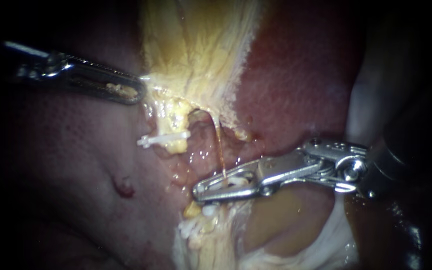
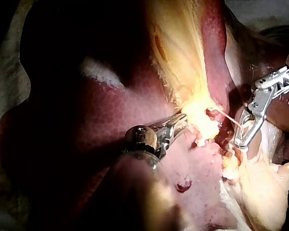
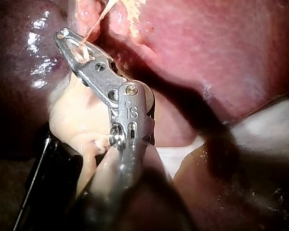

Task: Clipping second clip right tube

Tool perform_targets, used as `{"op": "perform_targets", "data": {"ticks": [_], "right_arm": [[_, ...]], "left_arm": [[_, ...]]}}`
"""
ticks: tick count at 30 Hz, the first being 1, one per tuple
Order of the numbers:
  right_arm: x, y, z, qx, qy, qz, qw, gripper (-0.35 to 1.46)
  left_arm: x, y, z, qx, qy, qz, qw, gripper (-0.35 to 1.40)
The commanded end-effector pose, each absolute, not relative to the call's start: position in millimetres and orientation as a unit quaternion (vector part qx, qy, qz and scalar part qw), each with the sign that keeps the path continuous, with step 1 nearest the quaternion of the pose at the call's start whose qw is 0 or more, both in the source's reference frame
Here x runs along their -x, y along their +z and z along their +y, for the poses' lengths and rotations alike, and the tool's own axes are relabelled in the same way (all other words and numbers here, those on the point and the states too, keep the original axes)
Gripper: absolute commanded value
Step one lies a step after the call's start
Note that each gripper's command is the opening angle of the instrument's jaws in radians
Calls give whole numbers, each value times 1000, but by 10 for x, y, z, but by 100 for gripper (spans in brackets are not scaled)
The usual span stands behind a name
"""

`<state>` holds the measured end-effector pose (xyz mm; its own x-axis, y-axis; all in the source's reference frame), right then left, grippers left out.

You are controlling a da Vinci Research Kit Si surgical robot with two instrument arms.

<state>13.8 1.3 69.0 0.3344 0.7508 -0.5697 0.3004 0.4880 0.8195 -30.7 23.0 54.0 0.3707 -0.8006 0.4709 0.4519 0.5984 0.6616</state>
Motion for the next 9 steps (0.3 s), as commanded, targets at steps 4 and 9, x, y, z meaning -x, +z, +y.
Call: {"op": "perform_targets", "data": {"ticks": [4, 9], "right_arm": [[-139, 691, 13, -479, 168, 551, 663, -35], [-138, 695, 15, -484, 165, 549, 661, -35]], "left_arm": [[307, 540, 230, -217, -392, -401, 799, -35], [308, 540, 230, -217, -392, -401, 799, -35]]}}
